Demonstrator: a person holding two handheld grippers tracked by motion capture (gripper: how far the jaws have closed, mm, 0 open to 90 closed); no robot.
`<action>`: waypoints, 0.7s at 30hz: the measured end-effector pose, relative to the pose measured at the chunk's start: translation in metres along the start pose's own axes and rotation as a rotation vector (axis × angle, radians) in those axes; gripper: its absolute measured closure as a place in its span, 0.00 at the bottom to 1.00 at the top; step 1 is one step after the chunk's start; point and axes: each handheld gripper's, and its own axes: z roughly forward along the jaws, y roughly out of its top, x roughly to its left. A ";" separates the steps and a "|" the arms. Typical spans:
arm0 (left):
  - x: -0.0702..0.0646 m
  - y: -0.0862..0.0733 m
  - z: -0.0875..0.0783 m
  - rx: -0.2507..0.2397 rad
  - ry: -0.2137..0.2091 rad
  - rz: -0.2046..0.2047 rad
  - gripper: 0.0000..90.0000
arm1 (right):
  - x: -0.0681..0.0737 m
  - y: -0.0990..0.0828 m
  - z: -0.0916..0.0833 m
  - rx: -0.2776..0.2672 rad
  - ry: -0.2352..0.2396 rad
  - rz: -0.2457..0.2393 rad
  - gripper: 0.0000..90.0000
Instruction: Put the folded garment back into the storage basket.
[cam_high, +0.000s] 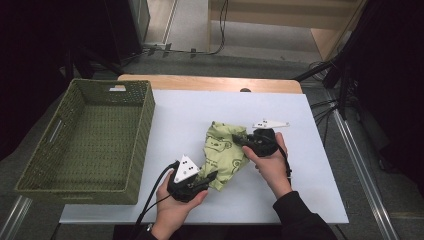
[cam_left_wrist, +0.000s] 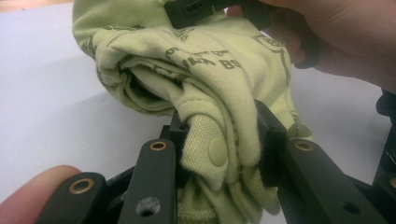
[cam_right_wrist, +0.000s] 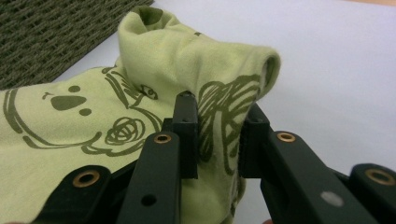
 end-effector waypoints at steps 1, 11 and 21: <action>0.001 0.001 -0.001 -0.002 0.001 0.000 0.73 | 0.000 0.001 0.000 0.000 0.000 -0.005 0.80; 0.008 0.012 -0.009 -0.017 0.015 -0.004 0.73 | 0.004 0.014 0.004 0.001 0.012 -0.010 0.80; 0.013 0.021 -0.017 -0.043 0.031 -0.006 0.73 | 0.010 0.030 0.003 -0.009 0.012 -0.025 0.80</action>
